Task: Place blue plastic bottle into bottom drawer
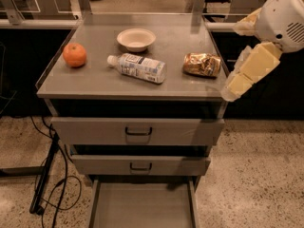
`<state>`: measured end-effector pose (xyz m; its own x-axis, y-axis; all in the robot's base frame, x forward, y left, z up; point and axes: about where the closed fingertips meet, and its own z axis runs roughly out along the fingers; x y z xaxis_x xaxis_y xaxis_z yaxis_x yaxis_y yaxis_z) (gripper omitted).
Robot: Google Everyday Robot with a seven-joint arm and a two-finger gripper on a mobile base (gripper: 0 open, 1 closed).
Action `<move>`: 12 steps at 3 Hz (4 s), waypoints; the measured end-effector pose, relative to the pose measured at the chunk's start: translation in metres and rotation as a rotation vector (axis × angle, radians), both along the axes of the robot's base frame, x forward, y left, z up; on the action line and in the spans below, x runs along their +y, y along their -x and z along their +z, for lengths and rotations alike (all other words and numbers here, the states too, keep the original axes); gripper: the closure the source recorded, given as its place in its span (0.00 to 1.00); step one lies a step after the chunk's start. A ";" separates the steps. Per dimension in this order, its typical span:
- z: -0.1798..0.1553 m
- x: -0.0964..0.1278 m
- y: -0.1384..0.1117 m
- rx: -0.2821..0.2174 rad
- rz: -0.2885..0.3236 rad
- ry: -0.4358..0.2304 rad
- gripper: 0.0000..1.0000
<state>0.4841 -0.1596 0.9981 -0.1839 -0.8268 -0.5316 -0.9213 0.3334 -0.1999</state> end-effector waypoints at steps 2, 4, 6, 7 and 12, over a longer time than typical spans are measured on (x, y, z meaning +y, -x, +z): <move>-0.003 0.011 -0.002 -0.002 0.006 -0.012 0.00; -0.025 0.061 -0.026 -0.020 -0.052 -0.096 0.00; -0.062 0.092 -0.077 -0.069 -0.207 -0.152 0.00; -0.061 0.097 -0.077 -0.078 -0.199 -0.158 0.00; -0.120 0.180 -0.177 -0.159 -0.096 -0.138 0.00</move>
Offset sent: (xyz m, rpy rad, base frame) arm 0.0033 0.0229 -0.0059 0.0373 -0.0025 0.0087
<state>0.6614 0.0200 0.8784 -0.1631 -0.7272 -0.6667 -0.8448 0.4520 -0.2864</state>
